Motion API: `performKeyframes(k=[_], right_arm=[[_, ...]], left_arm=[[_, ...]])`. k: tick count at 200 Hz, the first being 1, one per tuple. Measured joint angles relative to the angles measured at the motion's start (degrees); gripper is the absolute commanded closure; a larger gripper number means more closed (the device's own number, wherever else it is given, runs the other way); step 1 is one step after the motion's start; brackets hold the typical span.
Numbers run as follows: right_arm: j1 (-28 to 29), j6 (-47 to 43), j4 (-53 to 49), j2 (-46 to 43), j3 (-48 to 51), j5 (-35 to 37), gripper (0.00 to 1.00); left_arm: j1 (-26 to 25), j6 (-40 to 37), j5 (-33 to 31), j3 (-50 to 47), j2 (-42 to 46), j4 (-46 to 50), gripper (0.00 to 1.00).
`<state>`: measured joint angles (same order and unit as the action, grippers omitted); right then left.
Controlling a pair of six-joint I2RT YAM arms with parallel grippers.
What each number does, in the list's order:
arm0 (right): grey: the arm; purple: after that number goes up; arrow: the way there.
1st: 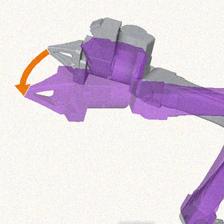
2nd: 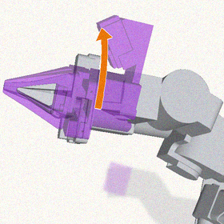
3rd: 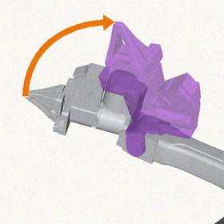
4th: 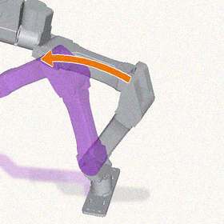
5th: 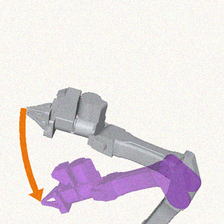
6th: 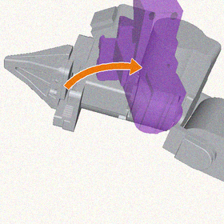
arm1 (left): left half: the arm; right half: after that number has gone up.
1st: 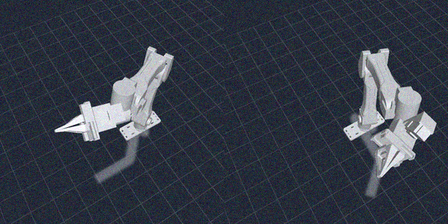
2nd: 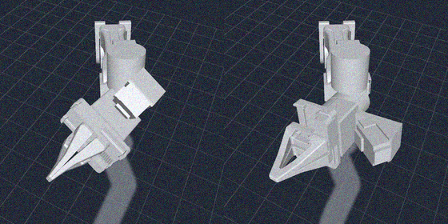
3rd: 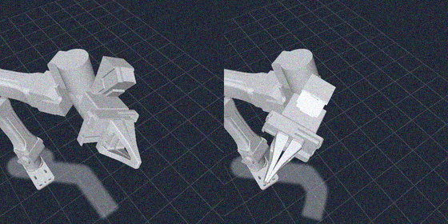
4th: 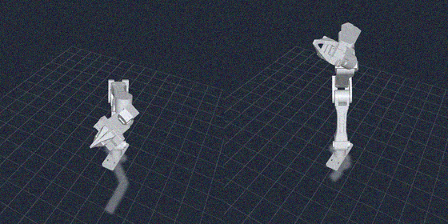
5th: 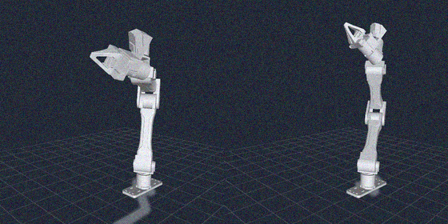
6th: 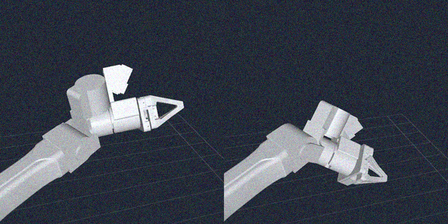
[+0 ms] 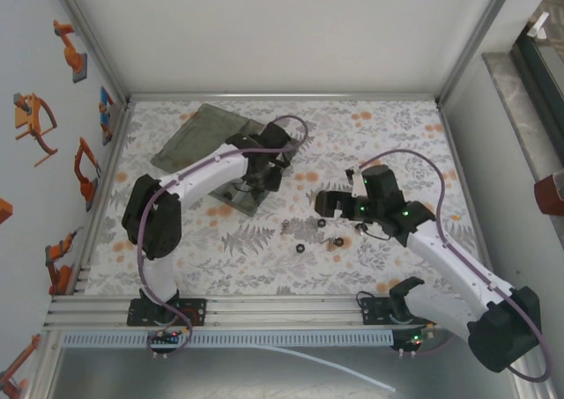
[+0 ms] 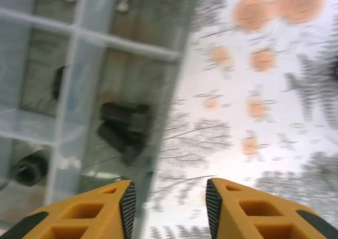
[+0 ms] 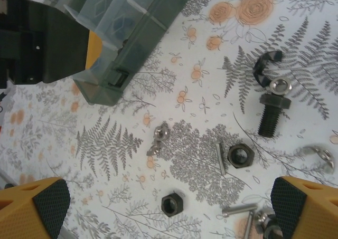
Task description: Sort the screws and nuts into containers
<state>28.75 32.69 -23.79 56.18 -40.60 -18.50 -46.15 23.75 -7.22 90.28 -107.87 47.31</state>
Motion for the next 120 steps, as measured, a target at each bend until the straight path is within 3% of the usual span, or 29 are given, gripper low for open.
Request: performKeyframes(k=[29,55,120], right_arm=[[-0.5,0.1,-2.2,-2.8,2.7,1.3,0.01],[-0.9,0.5,-4.5,-5.8,5.3,1.9,0.00],[-1.1,0.5,-7.9,-11.8,7.0,1.6,0.00]], left_arm=[[-3.5,3.0,7.2,3.0,-1.2,-4.5,0.54],[-4.8,6.3,11.5,9.6,-7.8,-7.7,0.53],[-8.2,11.1,14.6,17.8,-21.9,-8.8,0.53]])
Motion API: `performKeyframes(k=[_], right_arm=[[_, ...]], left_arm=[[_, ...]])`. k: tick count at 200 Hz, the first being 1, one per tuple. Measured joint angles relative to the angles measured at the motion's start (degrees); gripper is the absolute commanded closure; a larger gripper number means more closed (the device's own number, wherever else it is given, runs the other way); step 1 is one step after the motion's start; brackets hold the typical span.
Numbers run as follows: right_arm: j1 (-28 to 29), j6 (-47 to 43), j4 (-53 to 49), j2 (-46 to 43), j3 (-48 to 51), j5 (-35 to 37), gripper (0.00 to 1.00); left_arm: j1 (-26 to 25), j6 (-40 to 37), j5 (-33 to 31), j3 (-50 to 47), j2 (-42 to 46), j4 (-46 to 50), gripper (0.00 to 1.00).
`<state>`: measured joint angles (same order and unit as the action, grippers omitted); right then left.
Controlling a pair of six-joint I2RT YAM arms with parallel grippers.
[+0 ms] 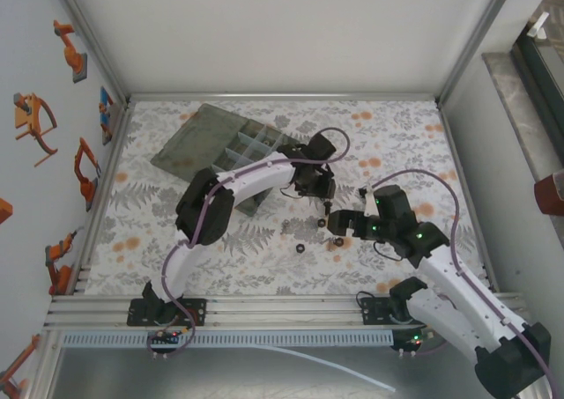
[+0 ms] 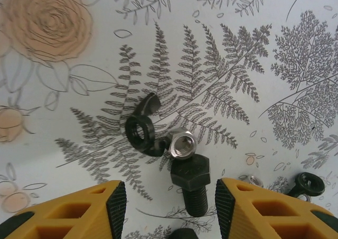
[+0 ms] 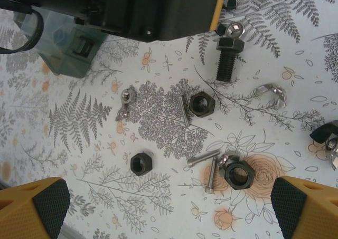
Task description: Sort the screws and nuts into containers
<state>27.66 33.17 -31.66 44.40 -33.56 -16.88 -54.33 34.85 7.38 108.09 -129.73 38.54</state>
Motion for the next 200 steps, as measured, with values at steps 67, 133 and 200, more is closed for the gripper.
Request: performKeyframes(k=[67,133,200], right_arm=[[0.0,0.0,-1.2,-1.4,0.7,-0.2,0.00],[-0.1,0.0,-1.1,-1.5,1.3,-0.2,0.00],[-0.1,0.0,-0.7,-1.3,1.7,-0.2,0.00]], left_arm=[[-2.4,2.0,-1.0,7.1,-5.1,3.8,0.57],[-3.3,2.0,-3.3,14.3,-11.1,11.3,0.68],[-3.3,0.8,-3.9,10.0,-8.2,10.3,0.88]])
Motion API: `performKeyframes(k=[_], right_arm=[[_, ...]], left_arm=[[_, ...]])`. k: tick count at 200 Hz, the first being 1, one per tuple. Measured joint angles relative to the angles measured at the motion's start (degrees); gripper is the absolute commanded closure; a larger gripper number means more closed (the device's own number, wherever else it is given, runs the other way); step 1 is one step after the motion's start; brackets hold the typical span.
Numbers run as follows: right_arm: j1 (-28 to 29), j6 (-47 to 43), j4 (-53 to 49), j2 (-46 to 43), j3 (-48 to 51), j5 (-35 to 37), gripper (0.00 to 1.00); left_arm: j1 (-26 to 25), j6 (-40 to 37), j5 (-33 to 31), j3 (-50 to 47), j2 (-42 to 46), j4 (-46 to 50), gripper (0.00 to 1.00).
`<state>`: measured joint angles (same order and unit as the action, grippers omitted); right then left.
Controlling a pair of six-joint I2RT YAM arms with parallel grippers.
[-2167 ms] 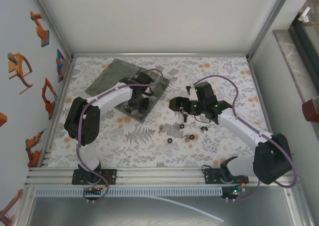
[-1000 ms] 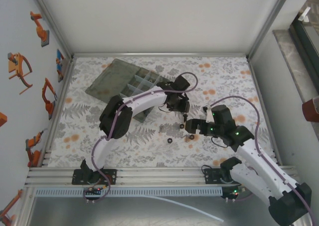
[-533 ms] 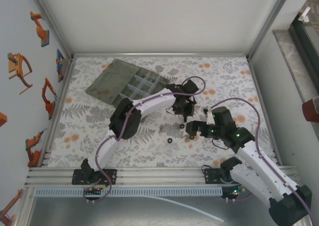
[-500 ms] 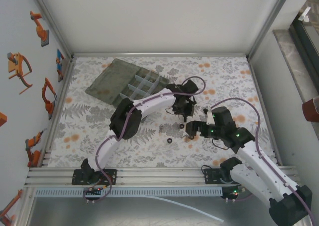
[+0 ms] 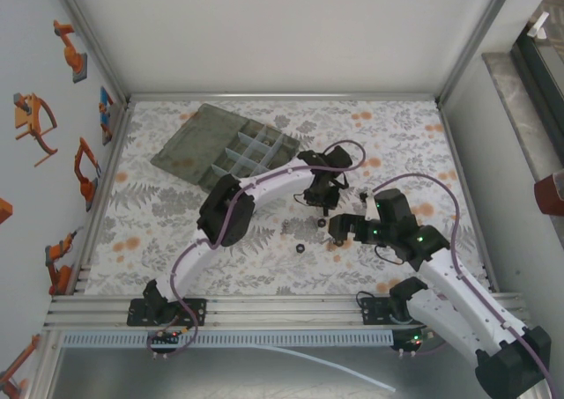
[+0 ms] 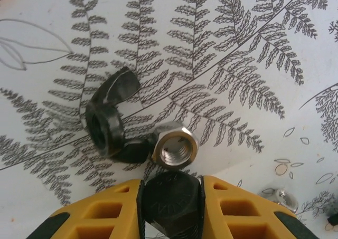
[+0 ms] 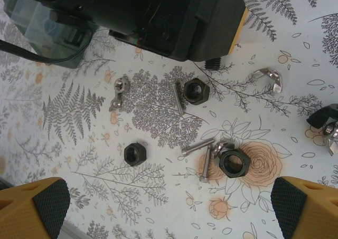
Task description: Sort the screws and nuts into containers
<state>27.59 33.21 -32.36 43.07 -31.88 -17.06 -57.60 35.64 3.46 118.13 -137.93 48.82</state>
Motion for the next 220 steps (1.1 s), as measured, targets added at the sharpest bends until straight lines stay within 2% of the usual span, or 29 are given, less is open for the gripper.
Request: performKeyframes(k=[43,75,96,136,201,220], right_arm=[[0.0,1.4,3.5,3.3,0.6,-1.0,0.01],[0.0,1.7,8.1,9.5,-0.2,-2.9,0.01],[0.0,1.7,10.7,15.8,-2.9,-4.0,0.01],[0.6,2.0,18.3,25.8,-9.3,-5.6,0.01],[3.6,3.7,25.4,33.6,-12.0,-6.1,0.01],[3.6,3.7,25.4,33.7,-12.0,-6.1,0.01]], left_arm=[[3.2,0.0,1.5,-17.3,17.3,-6.9,0.88],[10.1,-0.9,1.7,-26.9,32.2,-10.7,0.87],[15.2,-1.8,1.6,-31.6,37.4,-11.5,0.87],[21.4,-4.0,1.6,-36.3,35.9,-12.0,0.87],[22.5,-9.0,-2.1,-33.0,27.0,-10.9,0.86],[22.5,-9.7,-2.6,-32.4,25.7,-10.8,0.82]])
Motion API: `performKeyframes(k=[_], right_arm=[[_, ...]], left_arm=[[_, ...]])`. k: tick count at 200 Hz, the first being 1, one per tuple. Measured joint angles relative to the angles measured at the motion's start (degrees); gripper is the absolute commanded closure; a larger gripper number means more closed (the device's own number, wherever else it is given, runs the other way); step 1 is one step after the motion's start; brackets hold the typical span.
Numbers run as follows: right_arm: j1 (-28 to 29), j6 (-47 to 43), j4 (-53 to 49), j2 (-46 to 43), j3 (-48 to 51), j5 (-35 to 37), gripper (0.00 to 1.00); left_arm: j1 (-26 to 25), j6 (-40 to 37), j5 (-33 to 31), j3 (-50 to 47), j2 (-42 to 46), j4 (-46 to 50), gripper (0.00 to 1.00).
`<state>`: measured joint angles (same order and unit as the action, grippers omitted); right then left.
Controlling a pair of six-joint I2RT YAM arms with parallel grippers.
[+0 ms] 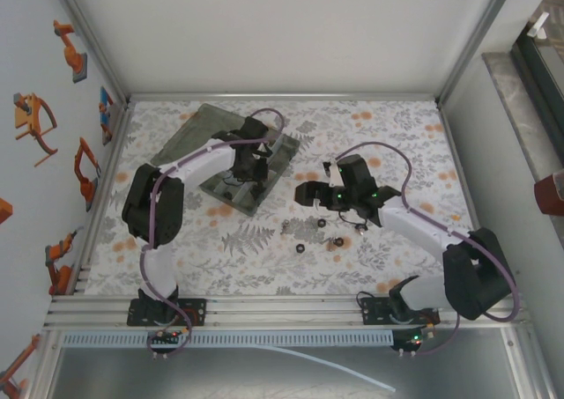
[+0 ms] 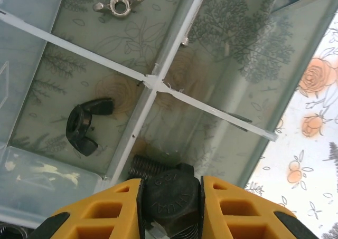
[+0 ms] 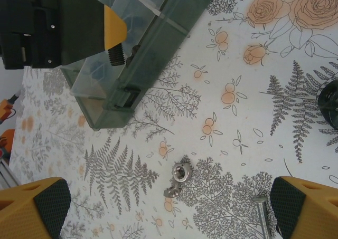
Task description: Sort the screws and nuts into containers
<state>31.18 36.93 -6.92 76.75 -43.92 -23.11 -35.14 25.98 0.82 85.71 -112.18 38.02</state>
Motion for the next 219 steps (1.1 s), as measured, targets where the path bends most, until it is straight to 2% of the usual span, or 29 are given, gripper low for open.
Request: performKeyframes(k=[43,74,114,133,161,185,219], right_arm=[[0.0,-0.1,-0.1,-0.2,0.0,0.0,0.01],[0.0,-0.5,-0.1,-1.9,0.0,0.0,0.01],[0.0,-0.7,-0.6,-7.3,2.3,0.2,0.01],[0.0,-0.9,-2.4,-11.0,4.3,0.8,0.01],[0.0,-1.1,-5.5,-18.6,9.1,1.9,0.01],[0.0,-0.8,-7.8,-24.6,14.8,2.4,0.01],[0.0,0.9,-11.9,-31.7,21.9,2.3,0.01]], left_arm=[[0.0,-0.4,-0.8,0.5,-0.4,-0.1,0.71],[-0.7,-0.9,-1.7,0.5,-0.2,-0.3,0.58],[-3.2,-0.9,-5.4,-0.7,3.7,-0.3,0.56],[-6.5,-0.9,-6.1,-2.4,7.9,-0.3,0.52],[-14.2,-0.9,-2.1,-3.7,11.4,-0.2,0.50],[-20.1,-0.5,1.9,-3.8,9.1,1.3,0.45],[-25.8,0.7,4.0,-3.7,3.0,6.1,0.43]])
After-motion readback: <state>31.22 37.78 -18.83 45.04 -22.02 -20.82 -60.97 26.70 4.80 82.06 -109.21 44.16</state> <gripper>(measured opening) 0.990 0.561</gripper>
